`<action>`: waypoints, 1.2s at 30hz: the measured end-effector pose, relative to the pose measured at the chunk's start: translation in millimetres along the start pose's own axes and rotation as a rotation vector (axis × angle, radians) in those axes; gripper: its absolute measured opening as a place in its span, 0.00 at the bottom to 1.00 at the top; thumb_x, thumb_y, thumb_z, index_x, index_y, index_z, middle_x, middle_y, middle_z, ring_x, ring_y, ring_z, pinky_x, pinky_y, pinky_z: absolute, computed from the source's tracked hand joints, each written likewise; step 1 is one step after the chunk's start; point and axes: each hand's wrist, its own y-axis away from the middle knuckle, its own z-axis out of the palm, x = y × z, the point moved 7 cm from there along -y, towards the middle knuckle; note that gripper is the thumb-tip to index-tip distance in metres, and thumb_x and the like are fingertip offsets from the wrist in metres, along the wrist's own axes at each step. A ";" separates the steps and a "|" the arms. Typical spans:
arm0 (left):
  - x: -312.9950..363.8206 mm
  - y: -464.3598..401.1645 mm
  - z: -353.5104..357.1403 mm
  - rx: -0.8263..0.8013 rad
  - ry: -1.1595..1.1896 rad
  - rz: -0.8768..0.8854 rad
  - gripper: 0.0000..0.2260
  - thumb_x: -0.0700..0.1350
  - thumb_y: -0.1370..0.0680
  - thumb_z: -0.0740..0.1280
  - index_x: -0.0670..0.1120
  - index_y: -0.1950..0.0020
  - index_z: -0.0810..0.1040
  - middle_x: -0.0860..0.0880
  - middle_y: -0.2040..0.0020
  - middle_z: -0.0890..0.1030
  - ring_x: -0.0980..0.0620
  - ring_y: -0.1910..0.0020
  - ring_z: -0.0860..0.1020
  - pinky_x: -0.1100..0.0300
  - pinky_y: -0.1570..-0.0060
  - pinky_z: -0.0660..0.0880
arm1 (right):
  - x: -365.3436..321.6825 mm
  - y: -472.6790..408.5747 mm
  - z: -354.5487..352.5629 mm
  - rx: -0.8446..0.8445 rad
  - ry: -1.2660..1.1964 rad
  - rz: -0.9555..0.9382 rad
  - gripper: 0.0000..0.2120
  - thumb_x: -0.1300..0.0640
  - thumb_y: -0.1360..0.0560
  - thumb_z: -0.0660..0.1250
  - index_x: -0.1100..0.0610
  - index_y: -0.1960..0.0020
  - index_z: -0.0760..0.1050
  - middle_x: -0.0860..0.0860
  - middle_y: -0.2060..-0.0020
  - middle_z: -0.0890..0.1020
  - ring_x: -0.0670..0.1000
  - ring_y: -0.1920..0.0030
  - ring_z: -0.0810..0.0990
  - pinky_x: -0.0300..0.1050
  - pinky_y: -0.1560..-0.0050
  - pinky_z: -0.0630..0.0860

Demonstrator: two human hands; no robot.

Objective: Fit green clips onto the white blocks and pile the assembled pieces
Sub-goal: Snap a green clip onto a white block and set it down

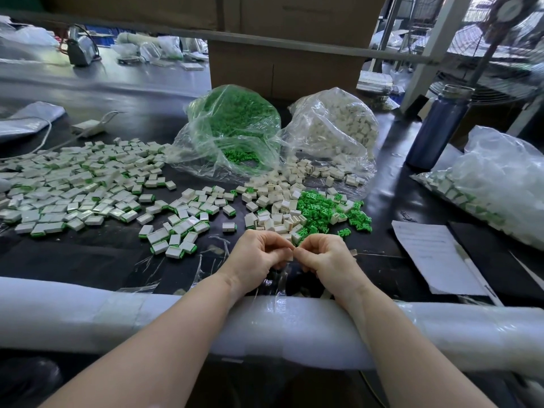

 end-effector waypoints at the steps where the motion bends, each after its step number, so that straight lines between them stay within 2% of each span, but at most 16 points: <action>1: -0.5 -0.1 0.6 -0.010 -0.011 -0.003 0.07 0.32 0.27 0.68 0.42 0.60 0.81 0.49 0.68 0.79 0.57 0.70 0.75 0.67 0.64 0.75 | -0.5 0.0 0.5 -0.008 0.012 -0.004 0.11 0.62 0.27 0.68 0.58 0.67 0.74 0.46 0.77 0.74 0.43 0.75 0.69 0.35 0.71 0.67; 3: -1.7 -0.4 0.9 -0.018 -0.016 -0.005 0.07 0.32 0.27 0.68 0.43 0.60 0.80 0.49 0.67 0.79 0.56 0.69 0.75 0.66 0.63 0.75 | -0.6 0.0 0.7 -0.014 0.021 -0.009 0.11 0.63 0.27 0.68 0.59 0.67 0.74 0.47 0.77 0.74 0.44 0.74 0.69 0.36 0.70 0.67; 8: -1.7 -2.2 -1.7 0.048 0.007 0.035 0.06 0.34 0.26 0.68 0.45 0.58 0.81 0.49 0.65 0.80 0.60 0.70 0.75 0.68 0.64 0.74 | 0.4 -1.0 -2.8 0.057 -0.096 -0.015 0.09 0.62 0.27 0.68 0.58 0.65 0.76 0.46 0.77 0.74 0.40 0.77 0.70 0.32 0.74 0.68; 11: -2.0 -3.5 1.2 0.040 0.014 0.049 0.08 0.35 0.26 0.68 0.48 0.53 0.78 0.46 0.60 0.79 0.55 0.63 0.77 0.61 0.58 0.77 | 2.0 -1.4 -7.6 0.120 -0.207 -0.012 0.04 0.64 0.27 0.69 0.60 0.61 0.77 0.49 0.74 0.77 0.41 0.75 0.74 0.33 0.74 0.70; 14: -2.4 -3.1 3.5 0.022 -0.048 0.081 0.13 0.33 0.29 0.71 0.51 0.55 0.75 0.43 0.59 0.79 0.51 0.61 0.78 0.56 0.53 0.77 | 3.7 -1.3 -9.5 0.135 -0.279 -0.011 0.04 0.66 0.28 0.69 0.60 0.59 0.76 0.50 0.75 0.78 0.42 0.76 0.74 0.34 0.75 0.71; 17: -4.5 -3.9 0.5 0.074 -0.101 0.072 0.07 0.38 0.26 0.69 0.50 0.56 0.78 0.42 0.57 0.82 0.48 0.59 0.79 0.55 0.51 0.78 | 3.6 -0.8 -11.3 0.145 -0.274 -0.024 0.03 0.65 0.27 0.68 0.62 0.60 0.78 0.52 0.73 0.79 0.43 0.74 0.75 0.34 0.73 0.73; 19: -6.6 -5.1 -1.4 0.085 -0.073 0.048 0.03 0.40 0.25 0.68 0.47 0.55 0.80 0.45 0.59 0.82 0.51 0.61 0.78 0.59 0.54 0.78 | 3.6 -0.4 -11.4 0.137 -0.289 -0.029 0.04 0.65 0.27 0.68 0.62 0.60 0.79 0.53 0.72 0.80 0.43 0.73 0.76 0.35 0.72 0.73; 22: -7.2 -5.5 -3.8 0.074 -0.057 0.037 0.04 0.40 0.25 0.68 0.48 0.56 0.80 0.52 0.62 0.81 0.60 0.64 0.77 0.70 0.60 0.74 | 3.0 -0.1 -10.3 0.132 -0.237 -0.034 0.05 0.66 0.27 0.68 0.60 0.61 0.78 0.53 0.72 0.79 0.42 0.74 0.75 0.34 0.72 0.74; 25: -7.6 -5.2 -3.4 0.054 -0.047 0.015 0.03 0.40 0.25 0.68 0.46 0.54 0.81 0.54 0.63 0.81 0.65 0.66 0.77 0.73 0.61 0.72 | 3.6 -1.1 -7.6 0.132 -0.166 -0.019 0.07 0.65 0.26 0.67 0.59 0.62 0.77 0.52 0.72 0.78 0.42 0.75 0.74 0.34 0.72 0.74; 30: -7.1 -2.9 0.2 0.001 -0.092 -0.002 0.04 0.39 0.24 0.67 0.46 0.56 0.81 0.53 0.66 0.79 0.64 0.70 0.74 0.72 0.63 0.72 | 3.7 -2.0 -5.6 0.102 -0.076 -0.004 0.09 0.65 0.26 0.67 0.56 0.65 0.76 0.50 0.74 0.77 0.41 0.76 0.72 0.34 0.73 0.72; 36: -7.4 -3.4 5.1 -0.049 -0.256 0.026 0.06 0.40 0.24 0.67 0.40 0.51 0.82 0.48 0.61 0.79 0.57 0.64 0.74 0.65 0.57 0.71 | 2.4 -1.3 -2.9 0.047 0.062 -0.041 0.12 0.64 0.28 0.69 0.53 0.68 0.75 0.46 0.78 0.76 0.42 0.75 0.72 0.37 0.71 0.71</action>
